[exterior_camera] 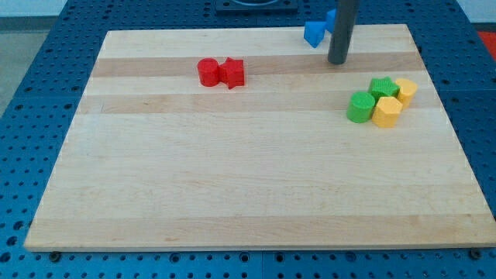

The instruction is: Move the yellow heart below green circle

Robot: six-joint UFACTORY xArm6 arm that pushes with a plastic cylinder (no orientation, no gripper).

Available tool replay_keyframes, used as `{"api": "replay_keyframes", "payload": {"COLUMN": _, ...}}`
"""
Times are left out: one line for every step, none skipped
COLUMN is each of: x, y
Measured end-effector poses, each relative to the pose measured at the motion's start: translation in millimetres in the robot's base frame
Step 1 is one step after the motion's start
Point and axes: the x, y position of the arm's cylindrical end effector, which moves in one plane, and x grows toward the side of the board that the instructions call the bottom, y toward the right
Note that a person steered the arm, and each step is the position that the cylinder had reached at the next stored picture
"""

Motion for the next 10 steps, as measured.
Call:
{"api": "replay_keyframes", "payload": {"x": 0, "y": 24}}
{"api": "replay_keyframes", "payload": {"x": 0, "y": 24}}
{"api": "replay_keyframes", "payload": {"x": 0, "y": 24}}
{"api": "replay_keyframes", "payload": {"x": 0, "y": 32}}
{"api": "replay_keyframes", "payload": {"x": -1, "y": 84}}
{"api": "replay_keyframes", "payload": {"x": -8, "y": 102}}
{"api": "replay_keyframes", "payload": {"x": 19, "y": 137}}
{"api": "replay_keyframes", "payload": {"x": 56, "y": 138}}
{"api": "replay_keyframes", "payload": {"x": 79, "y": 112}}
{"api": "replay_keyframes", "payload": {"x": 103, "y": 77}}
